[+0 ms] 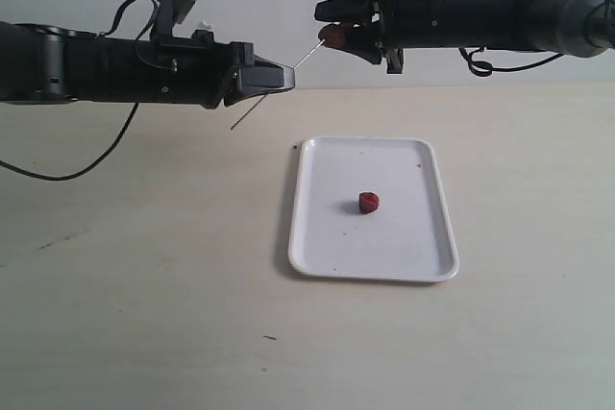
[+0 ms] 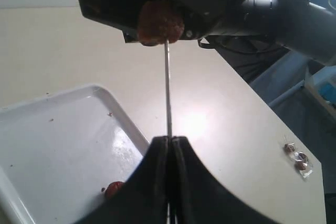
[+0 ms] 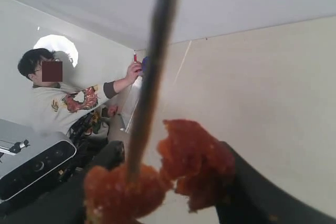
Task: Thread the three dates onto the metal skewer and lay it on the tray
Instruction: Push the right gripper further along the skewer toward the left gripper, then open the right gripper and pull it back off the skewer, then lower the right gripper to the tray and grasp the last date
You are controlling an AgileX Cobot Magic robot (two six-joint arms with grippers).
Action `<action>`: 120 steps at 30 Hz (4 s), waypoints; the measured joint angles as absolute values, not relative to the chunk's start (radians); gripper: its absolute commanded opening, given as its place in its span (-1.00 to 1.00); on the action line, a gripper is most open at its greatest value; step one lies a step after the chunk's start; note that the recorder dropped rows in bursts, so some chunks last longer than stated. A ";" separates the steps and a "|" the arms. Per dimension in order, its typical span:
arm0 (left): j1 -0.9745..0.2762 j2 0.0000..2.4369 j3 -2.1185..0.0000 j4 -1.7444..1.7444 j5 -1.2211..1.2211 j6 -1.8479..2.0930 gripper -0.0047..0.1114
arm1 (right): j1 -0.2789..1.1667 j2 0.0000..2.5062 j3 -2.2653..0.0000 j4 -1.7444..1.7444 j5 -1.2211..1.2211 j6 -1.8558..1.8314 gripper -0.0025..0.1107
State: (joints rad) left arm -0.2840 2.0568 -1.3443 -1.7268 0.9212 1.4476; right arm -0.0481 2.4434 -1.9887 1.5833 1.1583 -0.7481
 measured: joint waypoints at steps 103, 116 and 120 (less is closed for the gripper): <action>-0.150 2.057 -1.344 -1.600 1.047 1.372 -0.92 | 0.103 2.190 -1.876 0.390 1.225 -0.400 0.28; -0.144 2.057 -1.344 -1.606 1.025 1.360 -0.92 | 0.248 2.190 -1.739 0.180 1.042 -0.371 0.28; -0.144 2.057 -1.344 -1.606 1.019 1.357 -0.92 | 0.250 2.204 -1.739 0.160 1.020 -0.395 0.28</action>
State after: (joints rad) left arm -0.1438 2.0568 -1.3443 -1.6062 1.0187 1.3574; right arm 0.2500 2.2044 -1.7388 0.1597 1.0199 -0.3949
